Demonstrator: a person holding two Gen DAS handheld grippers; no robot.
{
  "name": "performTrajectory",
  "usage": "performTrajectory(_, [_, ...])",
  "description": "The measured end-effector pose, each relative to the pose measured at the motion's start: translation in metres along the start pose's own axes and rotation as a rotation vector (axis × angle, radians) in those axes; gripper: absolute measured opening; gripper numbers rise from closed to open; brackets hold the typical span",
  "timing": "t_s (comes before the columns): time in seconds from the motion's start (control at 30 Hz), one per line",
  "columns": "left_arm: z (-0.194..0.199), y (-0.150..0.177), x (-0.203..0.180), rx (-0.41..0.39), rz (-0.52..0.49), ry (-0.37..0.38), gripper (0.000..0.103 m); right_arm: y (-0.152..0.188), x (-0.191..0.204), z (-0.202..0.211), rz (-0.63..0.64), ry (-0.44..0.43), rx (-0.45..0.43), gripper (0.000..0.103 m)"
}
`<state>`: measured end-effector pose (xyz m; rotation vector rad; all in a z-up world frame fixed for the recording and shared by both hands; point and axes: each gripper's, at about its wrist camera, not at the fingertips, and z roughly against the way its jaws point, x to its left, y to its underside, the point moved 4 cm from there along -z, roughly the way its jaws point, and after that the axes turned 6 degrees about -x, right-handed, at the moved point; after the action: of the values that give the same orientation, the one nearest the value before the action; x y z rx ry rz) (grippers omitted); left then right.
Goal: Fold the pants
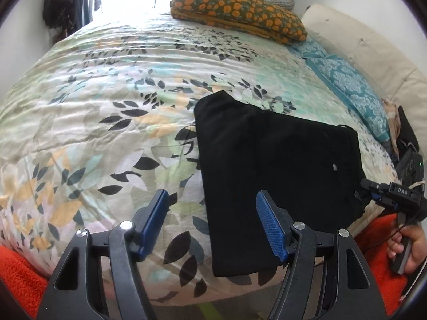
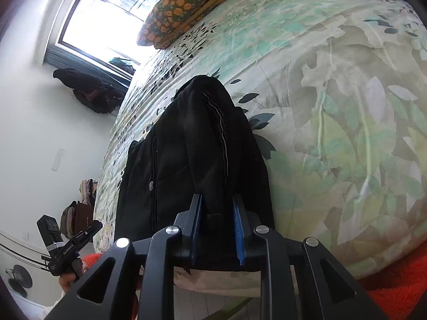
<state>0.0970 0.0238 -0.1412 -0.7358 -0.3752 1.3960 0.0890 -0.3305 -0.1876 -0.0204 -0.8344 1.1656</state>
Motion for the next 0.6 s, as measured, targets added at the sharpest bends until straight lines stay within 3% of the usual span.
performTrajectory(0.07, [-0.002, 0.005, -0.025, -0.008, -0.119, 0.002, 0.070, 0.000, -0.007, 0.009, 0.001, 0.092, -0.026, 0.075])
performTrajectory(0.17, [-0.016, 0.025, -0.057, 0.037, -0.283, 0.003, 0.070, -0.011, 0.004, 0.043, 0.074, 0.162, -0.187, 0.076])
performTrajectory(0.27, [-0.024, 0.040, -0.070, 0.042, -0.359, -0.030, 0.072, -0.015, 0.056, 0.056, 0.287, 0.102, -0.231, 0.073])
performTrajectory(0.33, [-0.023, 0.039, -0.073, 0.035, -0.368, -0.032, 0.072, -0.006, 0.092, 0.051, 0.404, 0.027, -0.207, 0.072])
performTrajectory(0.4, [-0.022, 0.037, -0.070, 0.049, -0.347, -0.017, 0.072, 0.006, 0.108, 0.027, 0.472, 0.013, -0.163, 0.072])
performTrajectory(0.47, [-0.020, 0.036, -0.065, 0.063, -0.321, -0.005, 0.072, 0.021, 0.098, -0.004, 0.479, 0.067, -0.072, 0.072])
performTrajectory(0.53, [-0.016, 0.036, -0.058, 0.078, -0.290, 0.011, 0.073, 0.038, 0.070, -0.035, 0.441, 0.173, 0.071, 0.072])
performTrajectory(0.6, [-0.013, 0.028, -0.048, 0.091, -0.240, 0.019, 0.073, 0.045, 0.066, -0.032, 0.468, 0.182, 0.041, 0.071])
